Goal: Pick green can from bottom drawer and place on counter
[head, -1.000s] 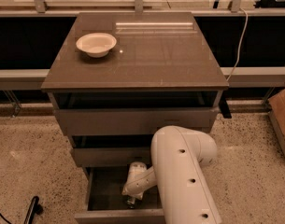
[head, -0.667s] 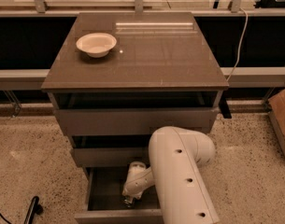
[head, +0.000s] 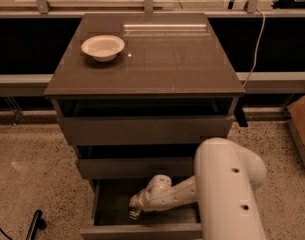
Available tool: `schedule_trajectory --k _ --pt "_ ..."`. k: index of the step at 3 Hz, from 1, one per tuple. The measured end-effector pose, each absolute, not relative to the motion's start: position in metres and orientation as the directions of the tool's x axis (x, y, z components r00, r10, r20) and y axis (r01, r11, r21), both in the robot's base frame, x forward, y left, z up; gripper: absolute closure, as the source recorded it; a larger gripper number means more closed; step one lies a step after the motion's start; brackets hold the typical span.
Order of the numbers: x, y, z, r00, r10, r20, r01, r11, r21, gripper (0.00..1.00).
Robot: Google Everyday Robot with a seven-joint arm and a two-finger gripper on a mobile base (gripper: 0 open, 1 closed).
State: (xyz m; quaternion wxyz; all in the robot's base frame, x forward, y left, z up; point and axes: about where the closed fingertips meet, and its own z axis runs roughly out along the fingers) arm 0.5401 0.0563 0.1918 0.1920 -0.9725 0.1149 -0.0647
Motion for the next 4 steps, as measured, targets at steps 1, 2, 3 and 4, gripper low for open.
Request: schedule_trajectory --k 1,2,3,4 --pt "0.529 0.048 0.242 0.961 -0.245 0.13 -0.122 -0.795 -0.595 0.75" --pt "0.508 0.0 0.272 0.95 -0.261 0.172 -0.074 -0.725 -0.685 0.73" --pt "0.477 -0.051 0.311 0.937 -0.254 0.239 0.023 -0.639 -0.769 0.67" --pt "0.463 -0.063 0.344 0.927 -0.233 0.292 0.122 -0.552 -0.825 0.64"
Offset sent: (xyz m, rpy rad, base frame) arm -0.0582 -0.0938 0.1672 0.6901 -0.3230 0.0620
